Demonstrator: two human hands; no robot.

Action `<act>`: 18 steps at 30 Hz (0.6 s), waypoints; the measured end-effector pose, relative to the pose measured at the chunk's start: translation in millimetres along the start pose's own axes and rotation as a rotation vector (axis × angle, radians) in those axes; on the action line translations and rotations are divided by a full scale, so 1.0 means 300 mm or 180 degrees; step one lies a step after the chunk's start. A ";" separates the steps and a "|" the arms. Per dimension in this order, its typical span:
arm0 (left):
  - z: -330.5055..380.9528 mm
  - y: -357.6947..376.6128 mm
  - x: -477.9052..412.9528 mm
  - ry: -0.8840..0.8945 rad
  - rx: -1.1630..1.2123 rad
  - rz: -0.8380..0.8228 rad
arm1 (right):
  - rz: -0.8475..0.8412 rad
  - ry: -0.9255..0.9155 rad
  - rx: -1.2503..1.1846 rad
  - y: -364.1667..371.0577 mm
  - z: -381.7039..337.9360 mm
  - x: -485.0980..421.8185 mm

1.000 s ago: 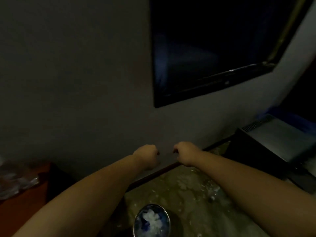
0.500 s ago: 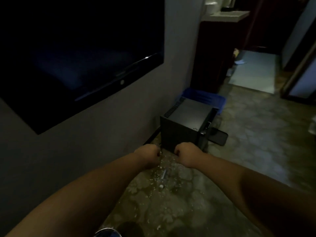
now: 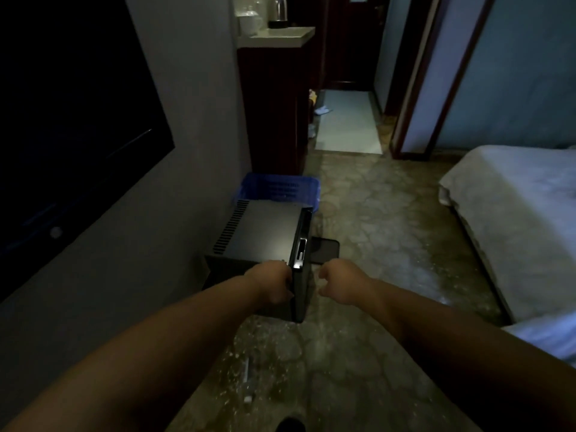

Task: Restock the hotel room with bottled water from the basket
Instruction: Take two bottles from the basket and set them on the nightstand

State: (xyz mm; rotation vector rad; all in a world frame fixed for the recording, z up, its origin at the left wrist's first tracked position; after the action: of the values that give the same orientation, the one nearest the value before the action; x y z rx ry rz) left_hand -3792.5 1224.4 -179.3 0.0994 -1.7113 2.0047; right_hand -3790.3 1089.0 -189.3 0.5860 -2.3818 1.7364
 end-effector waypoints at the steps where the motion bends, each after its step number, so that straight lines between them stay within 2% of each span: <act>1: -0.012 -0.032 -0.046 0.0040 -0.0024 0.0026 | 0.0030 0.0062 -0.0017 -0.025 0.009 -0.041; 9: -0.082 -0.239 -0.380 0.0290 -0.0108 0.0028 | 0.0213 0.0286 -0.0332 -0.181 0.058 -0.331; 18: -0.044 -0.280 -0.676 0.0434 -0.0136 -0.0181 | 0.0246 0.0505 -0.0641 -0.276 0.200 -0.534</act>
State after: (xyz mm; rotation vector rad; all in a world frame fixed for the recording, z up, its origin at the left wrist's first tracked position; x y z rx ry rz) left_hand -3577.2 1179.1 -180.3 -0.0033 -1.6462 1.8878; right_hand -3604.8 1048.0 -188.7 0.3198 -2.4550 1.4838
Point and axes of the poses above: each hand's wrist, its own x-axis away from the middle knuckle, its own y-axis out of the palm, z = x × y, the point moved 6 cm from there along -x, towards the middle knuckle, and after that the axes turned 2 degrees about -x, right-handed, at the moved point
